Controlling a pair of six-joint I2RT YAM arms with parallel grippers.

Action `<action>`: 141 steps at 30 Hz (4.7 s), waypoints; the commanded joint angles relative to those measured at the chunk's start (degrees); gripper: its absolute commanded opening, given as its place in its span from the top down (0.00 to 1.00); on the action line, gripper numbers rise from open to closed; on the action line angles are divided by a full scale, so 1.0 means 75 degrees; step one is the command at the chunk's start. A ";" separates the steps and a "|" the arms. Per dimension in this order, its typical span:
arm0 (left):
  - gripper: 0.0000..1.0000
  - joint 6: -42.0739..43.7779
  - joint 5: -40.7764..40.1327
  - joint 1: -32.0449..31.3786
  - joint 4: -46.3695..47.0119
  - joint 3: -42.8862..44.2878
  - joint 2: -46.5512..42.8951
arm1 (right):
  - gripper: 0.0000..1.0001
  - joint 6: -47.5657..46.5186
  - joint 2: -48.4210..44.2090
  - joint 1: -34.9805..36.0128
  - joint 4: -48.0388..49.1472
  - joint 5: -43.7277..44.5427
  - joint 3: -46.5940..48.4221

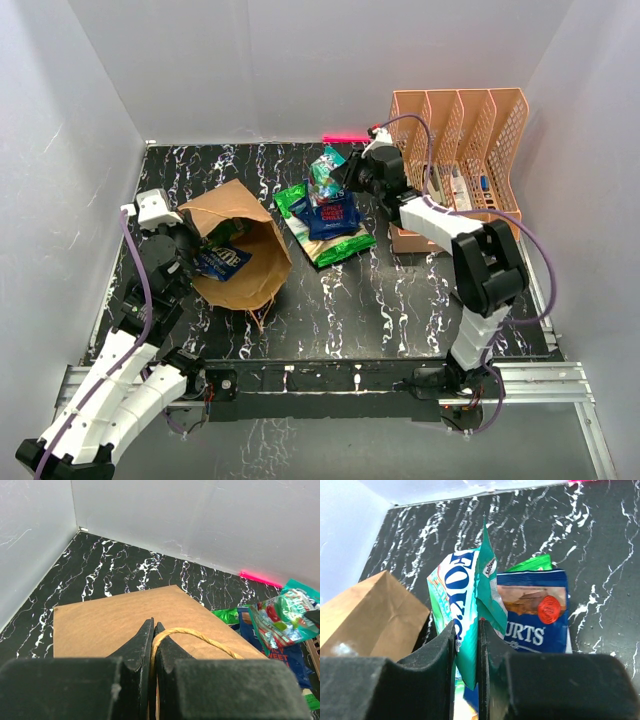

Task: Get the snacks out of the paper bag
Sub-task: Place the snack at the center of the board, then take out the snack from the paper bag.

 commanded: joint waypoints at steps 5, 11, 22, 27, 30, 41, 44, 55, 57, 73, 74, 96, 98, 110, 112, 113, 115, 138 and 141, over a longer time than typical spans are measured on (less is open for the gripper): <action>1.00 -0.0007 -0.0146 -0.0019 0.0112 0.0159 -0.0012 | 0.92 0.1054 0.1481 -0.0625 0.0979 -0.0488 0.0121; 1.00 -0.0019 -0.0113 -0.0019 0.0113 0.0158 -0.0017 | 0.92 0.0829 0.1838 -0.0842 0.0983 -0.0492 -0.0537; 1.00 -0.0048 -0.0059 -0.0019 0.0112 0.0164 0.0001 | 0.50 0.0241 0.0489 -0.0850 -0.0076 -0.1013 -0.0624; 1.00 -0.0066 -0.0013 -0.0019 0.0101 0.0155 0.0035 | 0.35 -0.0124 -0.0788 -0.0843 -0.0683 -0.1507 -0.1220; 1.00 -0.0067 0.0036 -0.0019 0.0100 0.0160 0.0030 | 0.32 -0.0294 -0.1516 -0.0798 -0.1155 -0.1812 -0.1789; 1.00 -0.0111 0.0078 -0.0019 0.0079 0.0177 0.0024 | 0.29 -0.0668 -0.3894 0.0901 -0.1728 -0.0682 -0.3897; 1.00 -0.0136 0.0095 -0.0018 0.0043 0.0186 0.0030 | 0.29 -0.0815 -0.4031 0.1758 -0.1814 -0.0263 -0.3724; 1.00 -0.0536 0.0353 -0.0031 -0.1032 0.0689 -0.0190 | 0.29 -0.5490 -0.3901 0.5410 -0.1410 0.0768 -0.2715; 1.00 -0.0817 0.0477 -0.0031 -0.1540 0.0843 -0.0285 | 0.29 -0.6764 -0.3712 0.5924 -0.1450 0.0780 -0.2592; 1.00 -0.0543 0.2833 -0.0019 -0.1120 -0.0156 -0.1073 | 0.30 -1.2012 -0.0346 0.6587 0.0030 0.1412 -0.0748; 1.00 -0.0536 0.2882 -0.0019 -0.1083 -0.0154 -0.1021 | 0.33 -1.2086 -0.0082 0.6581 0.0353 0.1476 -0.0737; 1.00 -0.0476 0.2511 -0.0019 -0.1165 -0.0113 -0.1078 | 0.25 -0.8299 0.3899 0.6085 0.5193 0.1593 0.1498; 1.00 -0.0476 0.2532 -0.0021 -0.1163 -0.0108 -0.1077 | 0.25 -0.8258 0.4183 0.6052 0.5118 0.1600 0.1829; 1.00 -0.0488 0.2567 -0.0019 -0.1141 -0.0117 -0.1009 | 0.43 -0.7285 0.5178 0.5526 0.4774 0.0942 0.2905; 1.00 -0.0489 0.2507 -0.0019 -0.1166 -0.0107 -0.0994 | 0.49 -0.7165 0.5241 0.5509 0.4665 0.0791 0.3001; 1.00 -0.0488 0.2474 -0.0019 -0.1174 -0.0113 -0.0989 | 0.53 -0.7124 0.5268 0.5509 0.4607 0.0695 0.3051; 1.00 -0.0488 0.2431 -0.0019 -0.1197 -0.0099 -0.0984 | 0.63 -0.7052 0.5321 0.5510 0.4492 0.0496 0.3141; 1.00 -0.0523 0.1680 -0.0017 -0.1376 -0.0076 -0.0916 | 0.92 -0.6807 0.2715 0.5583 0.4774 0.1108 0.0639; 1.00 -0.0523 0.1613 -0.0008 -0.1392 -0.0077 -0.0902 | 0.92 -0.6778 0.2243 0.5673 0.4717 0.0958 0.0164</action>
